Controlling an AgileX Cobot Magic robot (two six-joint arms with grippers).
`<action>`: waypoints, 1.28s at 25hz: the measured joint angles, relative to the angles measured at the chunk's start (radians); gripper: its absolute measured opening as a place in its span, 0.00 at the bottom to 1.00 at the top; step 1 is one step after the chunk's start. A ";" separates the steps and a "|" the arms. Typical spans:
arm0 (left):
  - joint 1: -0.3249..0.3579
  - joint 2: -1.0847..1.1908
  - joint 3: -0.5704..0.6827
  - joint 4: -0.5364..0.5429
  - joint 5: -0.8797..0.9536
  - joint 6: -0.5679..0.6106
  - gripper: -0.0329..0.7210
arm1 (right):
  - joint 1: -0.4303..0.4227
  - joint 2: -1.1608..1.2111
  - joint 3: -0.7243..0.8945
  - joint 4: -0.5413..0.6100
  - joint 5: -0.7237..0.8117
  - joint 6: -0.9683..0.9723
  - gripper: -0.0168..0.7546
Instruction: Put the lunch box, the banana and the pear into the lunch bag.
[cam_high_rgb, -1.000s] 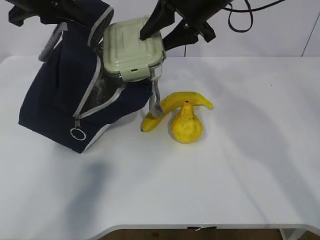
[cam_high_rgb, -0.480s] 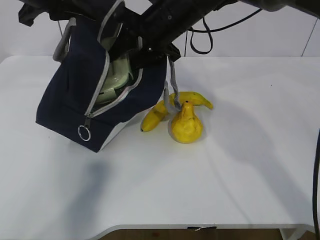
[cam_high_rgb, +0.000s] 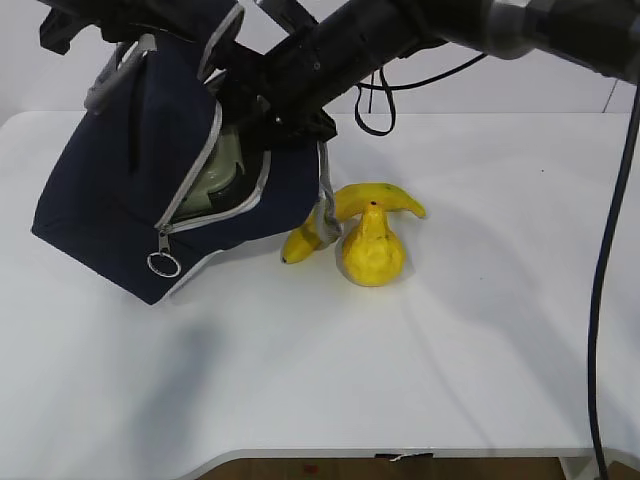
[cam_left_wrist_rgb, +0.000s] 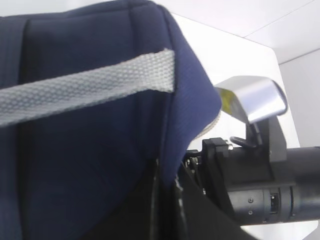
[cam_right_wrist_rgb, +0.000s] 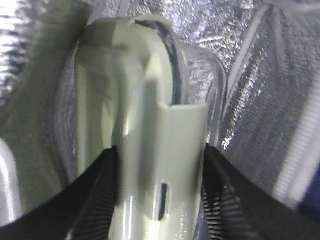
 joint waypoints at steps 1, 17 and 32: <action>0.000 0.000 0.000 0.000 0.000 0.000 0.04 | 0.000 0.002 0.000 0.018 -0.004 -0.023 0.52; 0.000 0.000 0.000 -0.057 0.000 0.008 0.04 | 0.031 0.004 0.000 0.078 -0.076 -0.144 0.52; 0.000 0.000 0.000 -0.066 -0.002 0.012 0.04 | 0.041 0.004 0.000 0.055 -0.119 -0.160 0.59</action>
